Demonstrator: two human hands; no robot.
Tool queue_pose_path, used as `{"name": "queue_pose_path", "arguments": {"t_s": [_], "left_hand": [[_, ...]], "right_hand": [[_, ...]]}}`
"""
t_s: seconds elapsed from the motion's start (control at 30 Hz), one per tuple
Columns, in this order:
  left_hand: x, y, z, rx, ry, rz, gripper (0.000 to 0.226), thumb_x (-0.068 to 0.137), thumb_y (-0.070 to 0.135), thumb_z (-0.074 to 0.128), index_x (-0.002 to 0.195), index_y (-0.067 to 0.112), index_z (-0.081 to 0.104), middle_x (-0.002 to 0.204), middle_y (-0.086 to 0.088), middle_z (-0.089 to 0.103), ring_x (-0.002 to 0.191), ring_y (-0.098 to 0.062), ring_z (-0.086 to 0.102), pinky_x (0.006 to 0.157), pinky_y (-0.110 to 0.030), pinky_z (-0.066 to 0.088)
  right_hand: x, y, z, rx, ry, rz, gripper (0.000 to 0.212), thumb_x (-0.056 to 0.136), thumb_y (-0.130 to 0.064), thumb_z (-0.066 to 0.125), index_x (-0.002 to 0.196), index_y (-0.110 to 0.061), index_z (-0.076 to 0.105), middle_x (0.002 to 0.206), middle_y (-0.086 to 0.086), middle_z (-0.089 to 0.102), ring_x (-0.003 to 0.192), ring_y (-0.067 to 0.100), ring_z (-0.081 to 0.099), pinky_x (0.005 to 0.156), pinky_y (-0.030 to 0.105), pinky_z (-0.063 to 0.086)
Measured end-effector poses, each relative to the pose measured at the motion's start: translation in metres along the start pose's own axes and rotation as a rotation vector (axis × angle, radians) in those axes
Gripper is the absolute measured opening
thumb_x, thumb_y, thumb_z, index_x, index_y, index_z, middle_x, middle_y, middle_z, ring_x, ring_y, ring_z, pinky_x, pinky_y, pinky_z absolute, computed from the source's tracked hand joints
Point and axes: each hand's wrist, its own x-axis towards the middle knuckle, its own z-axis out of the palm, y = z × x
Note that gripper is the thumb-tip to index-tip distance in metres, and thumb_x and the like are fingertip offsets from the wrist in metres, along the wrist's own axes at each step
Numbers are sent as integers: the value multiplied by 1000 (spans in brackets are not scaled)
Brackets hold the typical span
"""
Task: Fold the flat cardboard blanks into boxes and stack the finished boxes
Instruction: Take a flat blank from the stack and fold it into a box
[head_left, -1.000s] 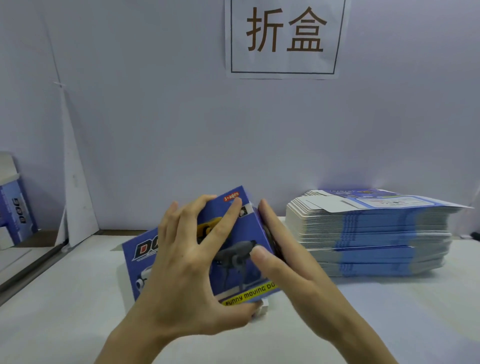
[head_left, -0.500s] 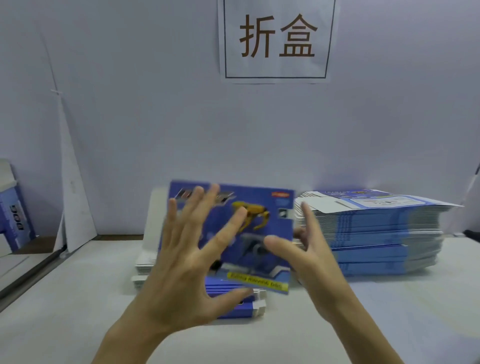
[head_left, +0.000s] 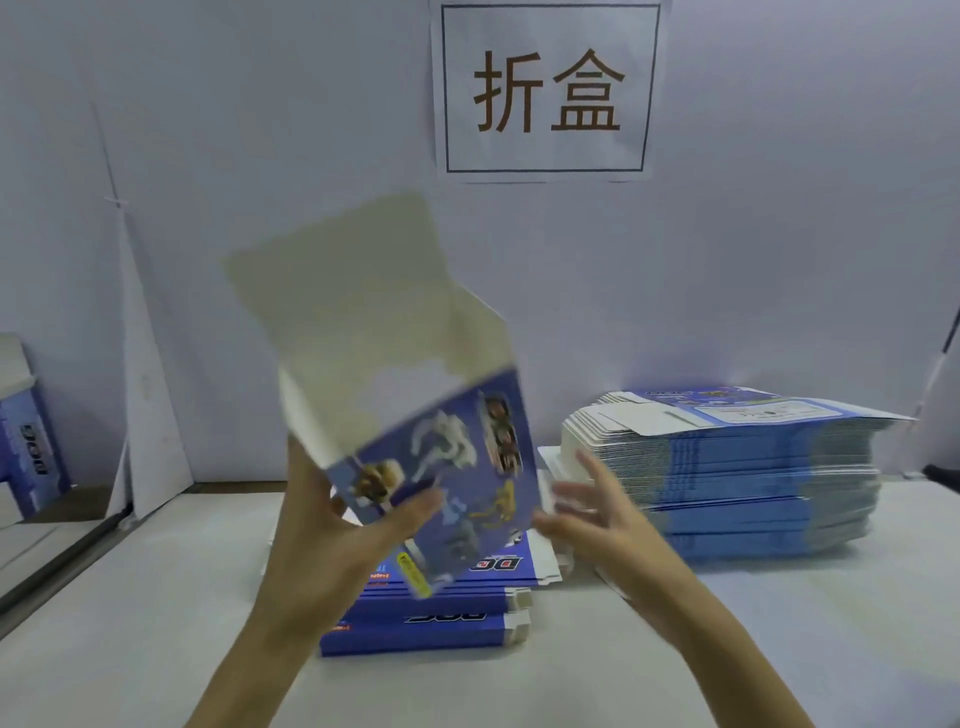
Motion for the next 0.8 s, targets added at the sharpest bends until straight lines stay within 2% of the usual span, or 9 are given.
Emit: {"name": "queue_pose_path", "arguments": {"t_s": [0.07,0.13,0.2,0.27,0.37,0.5,0.57,0.67,0.8], "left_hand": [[0,-5,-5,71,-98,32,103,50,33,84,141,21,38,125,6,59,115,-9,58,94,-25,50],[-3,-10,-4,136,-204,62,113,54,38,83,149,33,24,139,11,47,126,-13,49,102,-39,47],[-6,-15,3,179,-277,89,112,59,42,80,151,36,17,134,12,46,116,-5,50,96,-27,50],[-7,-22,9,242,-284,124,111,62,41,79,152,32,14,131,19,39,115,9,42,95,-10,42],[-7,-21,6,381,-284,133,108,64,55,79,151,34,19,122,26,25,120,18,26,98,-5,33],[-7,-1,-4,197,-307,13,94,59,96,39,136,42,44,105,29,43,109,8,47,85,-2,39],[-8,5,-4,131,-256,0,83,62,92,39,130,44,50,105,30,50,107,8,51,79,-2,40],[-5,6,0,92,-106,-87,58,76,73,58,123,39,53,108,18,62,101,-2,60,73,-17,47],[-7,6,8,173,100,-2,28,80,54,52,90,28,50,77,8,61,72,-11,60,59,-21,48]], "right_hand": [[-2,-8,-9,150,171,-99,74,67,-42,78,134,-35,48,122,-2,64,105,11,66,78,22,50],[-5,-16,-15,293,179,-182,46,72,-43,69,116,-29,65,107,1,71,90,14,71,76,28,55],[-11,-25,-14,279,142,-250,24,81,-36,70,99,-20,72,92,1,74,77,14,71,71,35,60],[-14,-29,-9,177,197,-284,28,86,-40,70,92,-12,69,82,2,72,71,15,68,71,41,61],[-14,-29,-5,71,295,-289,23,88,-29,65,89,-6,65,81,7,71,70,20,70,61,34,60],[-15,-30,-7,85,236,-230,16,89,-23,65,88,-7,67,77,0,73,67,13,70,56,24,56],[-16,-32,-7,98,230,-248,30,76,-38,69,87,-9,69,78,1,73,68,14,71,57,25,57],[-15,-32,-7,124,226,-218,46,62,-47,69,87,-9,70,75,4,72,63,13,69,58,28,59],[-12,-27,-2,215,157,-115,43,65,-44,69,89,-9,73,73,4,74,58,10,66,63,28,61]]}}
